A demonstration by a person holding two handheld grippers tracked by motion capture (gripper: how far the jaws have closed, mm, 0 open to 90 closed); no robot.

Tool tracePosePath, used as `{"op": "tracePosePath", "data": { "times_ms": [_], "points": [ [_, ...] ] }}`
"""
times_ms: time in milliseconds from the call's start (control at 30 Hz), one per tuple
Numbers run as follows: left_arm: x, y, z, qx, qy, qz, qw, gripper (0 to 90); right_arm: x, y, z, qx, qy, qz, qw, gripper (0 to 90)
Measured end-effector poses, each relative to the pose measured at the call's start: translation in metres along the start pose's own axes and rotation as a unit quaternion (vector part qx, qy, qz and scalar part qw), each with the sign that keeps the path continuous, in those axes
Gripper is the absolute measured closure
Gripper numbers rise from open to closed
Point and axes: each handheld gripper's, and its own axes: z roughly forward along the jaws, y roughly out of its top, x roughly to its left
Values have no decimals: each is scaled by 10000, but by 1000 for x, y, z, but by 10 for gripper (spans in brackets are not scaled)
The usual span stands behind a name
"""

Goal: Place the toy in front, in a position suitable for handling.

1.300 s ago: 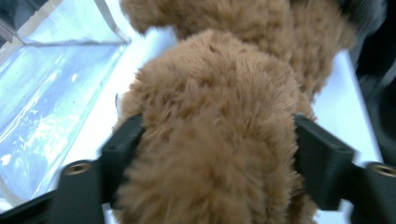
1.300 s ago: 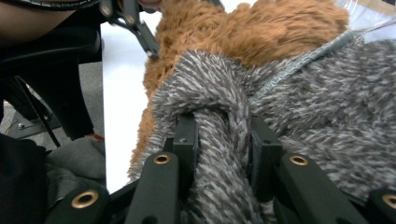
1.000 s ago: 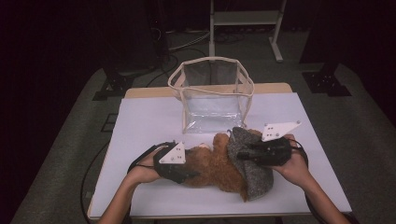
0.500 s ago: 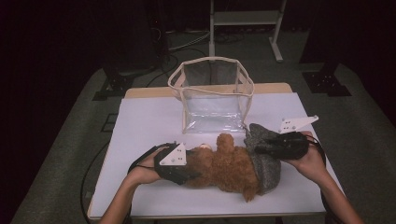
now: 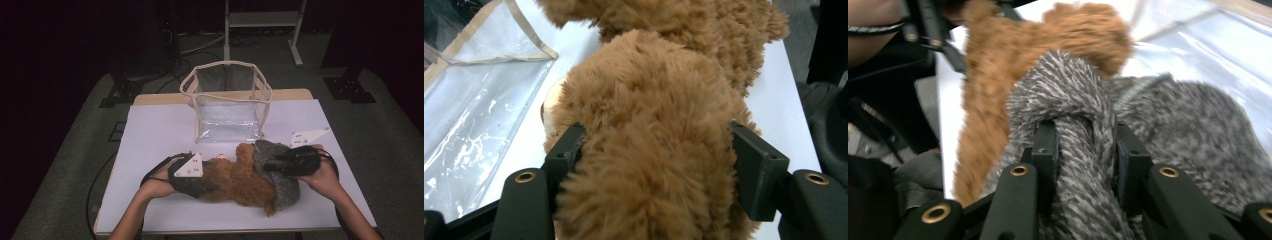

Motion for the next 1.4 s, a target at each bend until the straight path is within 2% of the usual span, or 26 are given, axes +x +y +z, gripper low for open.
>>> {"op": "tracePosePath", "data": {
  "times_ms": [33, 67, 167, 233, 367, 400, 433, 533, 567, 600, 633, 667, 700, 733, 767, 833, 867, 900, 933, 1033, 1067, 1133, 1167, 1233, 1333, 1400],
  "points": [
    [1, 1, 0, -35, -1, -44, 10000, 343, -5, -5, -5, -36, -71, 126, 9999, 679],
    [2, 5, 0, -86, -16, -53, 9999, 343, -14, -14, -15, -55, -255, 306, 9992, 680],
    [3, 13, 0, -67, 22, -43, 10000, 345, -17, -16, -27, -135, -262, 436, 9986, 683],
    [3, 18, 1, -11, 53, 19, 10000, 345, -12, -9, -32, -188, -286, 357, 9988, 684],
    [4, 21, 4, 17, 76, -11, 10000, 345, 3, 11, -39, -349, -192, 86, 9992, 683],
    [4, 22, 5, 2, 77, -26, 10000, 345, 9, 21, -40, -395, -113, -43, 9991, 683],
    [5, 23, 6, 2, 68, -55, 10000, 345, 20, 37, -37, -417, -54, -284, 9987, 682],
    [3, 24, 6, 3, 55, 22, 10000, 348, 32, 61, -23, -284, 8, -557, 9980, 680],
    [2, 24, 6, -7, 48, 28, 10000, 349, 35, 68, -15, -204, 28, -630, 9978, 680],
    [2, 24, 6, -7, 48, 28, 10000, 349, 35, 68, -15, -204, 28, -630, 9978, 680],
    [1, 24, 6, -11, 57, 43, 10000, 350, 37, 79, 6, 35, 107, -734, 9972, 678],
    [0, 24, 6, -8, 60, 73, 10000, 350, 37, 79, 6, 35, 107, -734, 9972, 678],
    [-1, 24, 6, -4, 63, 90, 9999, 351, 37, 81, 14, 145, 145, -751, 9970, 678],
    [-3, 23, 5, 16, 49, 131, 9999, 351, 35, 81, 36, 466, 208, -784, 9956, 678],
    [-3, 23, 5, 16, 49, 131, 9999, 351, 35, 81, 36, 466, 208, -784, 9956, 678],
    [-5, 20, 6, 98, 71, 161, 9998, 351, 32, 73, 55, 851, 155, -813, 9929, 677],
    [-5, 16, 7, 217, 84, 193, 9995, 351, 27, 65, 58, 836, 187, -688, 9939, 679],
    [-5, 16, 7, 217, 84, 193, 9995, 351, 27, 65, 58, 836, 187, -688, 9939, 679],
    [-4, 12, 7, 179, 76, 91, 9998, 351, 21, 60, 49, 675, 216, -504, 9962, 681],
    [-2, 10, 7, 149, 42, 46, 9999, 350, 16, 54, 39, 525, 187, -391, 9977, 682],
    [-2, 10, 7, 164, 32, 64, 9998, 350, 10, 44, 23, 416, 44, -258, 9988, 682],
    [-2, 10, 7, 189, 25, 95, 9998, 350, 8, 40, 19, 403, 2, -205, 9990, 681],
    [-3, 11, 7, 172, 30, 90, 9998, 350, 2, 31, 11, 375, -71, -57, 9993, 680],
    [-3, 11, 7, 165, 28, 94, 9998, 348, 0, 27, 8, 369, -90, -4, 9993, 680],
    [-3, 12, 7, 116, 20, 106, 9999, 347, -9, 13, -1, 301, -97, 233, 9992, 680],
    [-2, 11, 7, 103, 18, 99, 9999, 347, -11, 12, -4, 286, -139, 262, 9991, 680]
  ]
}}
